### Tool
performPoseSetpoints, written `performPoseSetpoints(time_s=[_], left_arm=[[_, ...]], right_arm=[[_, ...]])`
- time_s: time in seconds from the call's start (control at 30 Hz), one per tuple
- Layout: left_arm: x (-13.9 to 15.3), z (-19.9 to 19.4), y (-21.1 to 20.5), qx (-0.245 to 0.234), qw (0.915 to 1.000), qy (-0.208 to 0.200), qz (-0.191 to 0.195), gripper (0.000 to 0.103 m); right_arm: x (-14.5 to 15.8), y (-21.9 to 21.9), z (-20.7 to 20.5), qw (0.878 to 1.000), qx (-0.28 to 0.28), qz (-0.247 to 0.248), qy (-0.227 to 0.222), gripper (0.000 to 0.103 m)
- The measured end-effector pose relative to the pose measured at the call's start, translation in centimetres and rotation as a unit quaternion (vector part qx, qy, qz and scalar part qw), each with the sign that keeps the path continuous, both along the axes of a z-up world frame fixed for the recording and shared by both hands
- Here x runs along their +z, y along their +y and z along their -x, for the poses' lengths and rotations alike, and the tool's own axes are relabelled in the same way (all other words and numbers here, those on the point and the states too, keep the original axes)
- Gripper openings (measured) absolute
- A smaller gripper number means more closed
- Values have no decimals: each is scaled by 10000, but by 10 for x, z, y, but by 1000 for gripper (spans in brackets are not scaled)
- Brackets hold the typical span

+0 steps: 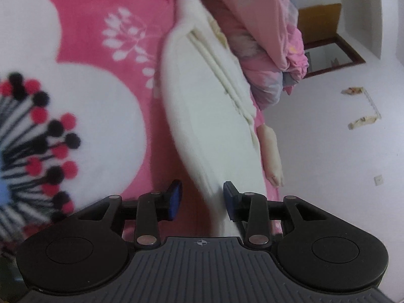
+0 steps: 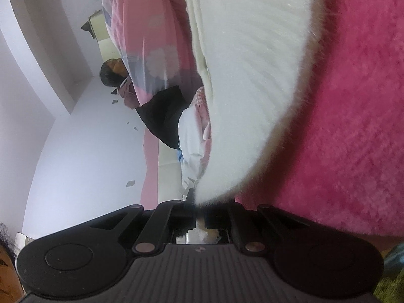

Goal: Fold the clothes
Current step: 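Lift the sweater hem with the left gripper while the right gripper opens and withdraws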

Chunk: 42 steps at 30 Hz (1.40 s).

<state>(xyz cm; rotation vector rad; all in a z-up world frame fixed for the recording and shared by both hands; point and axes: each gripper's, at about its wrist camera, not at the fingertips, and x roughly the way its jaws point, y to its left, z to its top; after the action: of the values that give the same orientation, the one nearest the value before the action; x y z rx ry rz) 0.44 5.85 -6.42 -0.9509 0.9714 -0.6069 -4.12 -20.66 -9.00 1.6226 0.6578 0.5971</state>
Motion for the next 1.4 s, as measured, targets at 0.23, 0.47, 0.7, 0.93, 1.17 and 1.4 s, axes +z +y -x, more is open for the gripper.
performPoseSetpoints(time_s=[0.23,0.47,0.7,0.93,1.17,1.4], left_arm=[[-5,-20,-19,-221,9997,2,56,35],[-4,-19,-26,-324,9990,-131,-277,29],[-1,-19,-30,-418,9974,-183,-565,27],[7,-18,-38,-539,9933,-342,-965,28],[12,-15,-41,-599,9910,-379,-1136,28],[14,-12,-44,-568,9893,-466,-1263,29]], right_arm=[[3,-1,1,9996,97,186,-190,5],[25,-12,11,9901,365,1291,-409,15],[77,-57,53,9486,-96,3075,-742,25],[118,-129,89,8888,-1281,4349,-662,39],[118,-214,91,8709,-2302,4343,8,41],[79,-255,59,9018,-2262,3642,546,41]])
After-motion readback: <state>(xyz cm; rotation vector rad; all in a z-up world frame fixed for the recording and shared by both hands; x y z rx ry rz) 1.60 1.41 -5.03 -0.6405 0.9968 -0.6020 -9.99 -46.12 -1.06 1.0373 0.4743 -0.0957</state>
